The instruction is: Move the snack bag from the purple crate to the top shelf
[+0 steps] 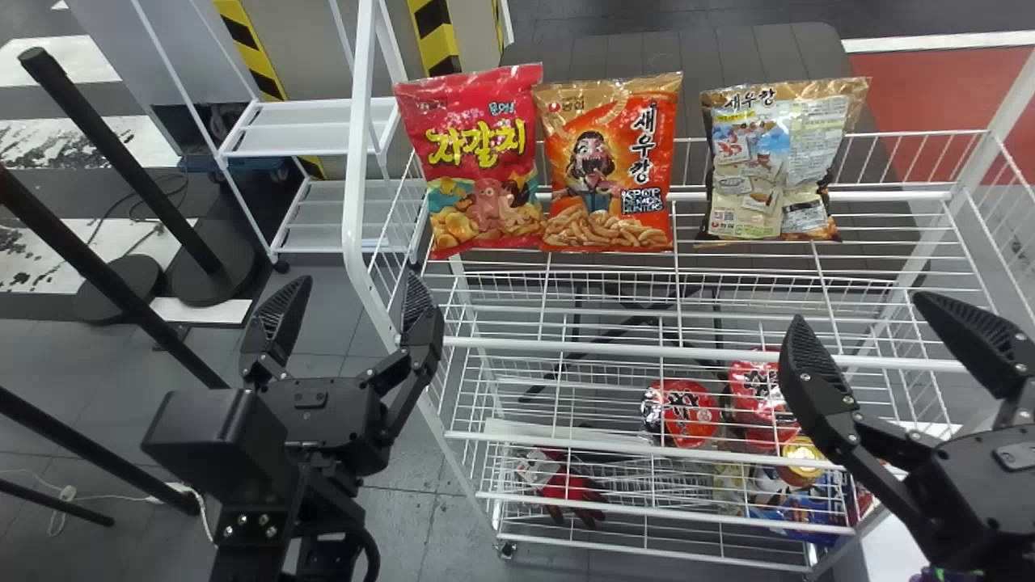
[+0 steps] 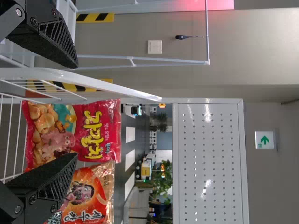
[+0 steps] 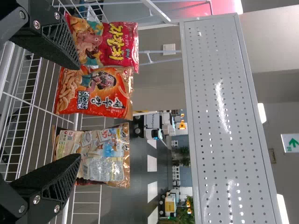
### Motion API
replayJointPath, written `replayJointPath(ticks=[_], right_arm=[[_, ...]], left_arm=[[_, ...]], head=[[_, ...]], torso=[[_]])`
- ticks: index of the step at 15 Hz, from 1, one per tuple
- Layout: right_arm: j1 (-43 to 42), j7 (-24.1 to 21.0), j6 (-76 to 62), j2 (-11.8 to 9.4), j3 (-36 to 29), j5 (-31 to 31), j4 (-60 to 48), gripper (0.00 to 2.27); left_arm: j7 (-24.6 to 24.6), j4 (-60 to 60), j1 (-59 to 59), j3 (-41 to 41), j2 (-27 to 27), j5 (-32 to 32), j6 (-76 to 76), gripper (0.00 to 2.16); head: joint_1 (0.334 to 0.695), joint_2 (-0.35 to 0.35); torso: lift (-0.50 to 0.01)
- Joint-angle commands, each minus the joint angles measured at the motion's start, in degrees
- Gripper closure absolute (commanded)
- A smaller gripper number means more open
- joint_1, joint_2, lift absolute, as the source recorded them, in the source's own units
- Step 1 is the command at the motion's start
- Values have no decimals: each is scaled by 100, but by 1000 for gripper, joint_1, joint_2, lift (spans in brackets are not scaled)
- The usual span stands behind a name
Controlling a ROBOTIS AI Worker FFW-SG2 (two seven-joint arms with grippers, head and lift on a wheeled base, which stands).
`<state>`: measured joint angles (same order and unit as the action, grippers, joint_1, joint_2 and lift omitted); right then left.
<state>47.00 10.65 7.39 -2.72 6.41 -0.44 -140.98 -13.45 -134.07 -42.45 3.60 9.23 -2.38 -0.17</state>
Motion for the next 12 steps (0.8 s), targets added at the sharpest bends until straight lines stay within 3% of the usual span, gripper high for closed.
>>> replayJointPath(ticks=[1, 12], right_arm=[[2, -1, -4, 0, 0, 0, 0, 167], [-15, -1, 83, -9, -17, 0, -9, 167]], left_arm=[[0, 4, 0, -8, 0, 18, 13, 161], [0, -14, 0, 0, 0, 27, 13, 161]], head=[[695, 164], [695, 162]], torso=[[3], [3]])
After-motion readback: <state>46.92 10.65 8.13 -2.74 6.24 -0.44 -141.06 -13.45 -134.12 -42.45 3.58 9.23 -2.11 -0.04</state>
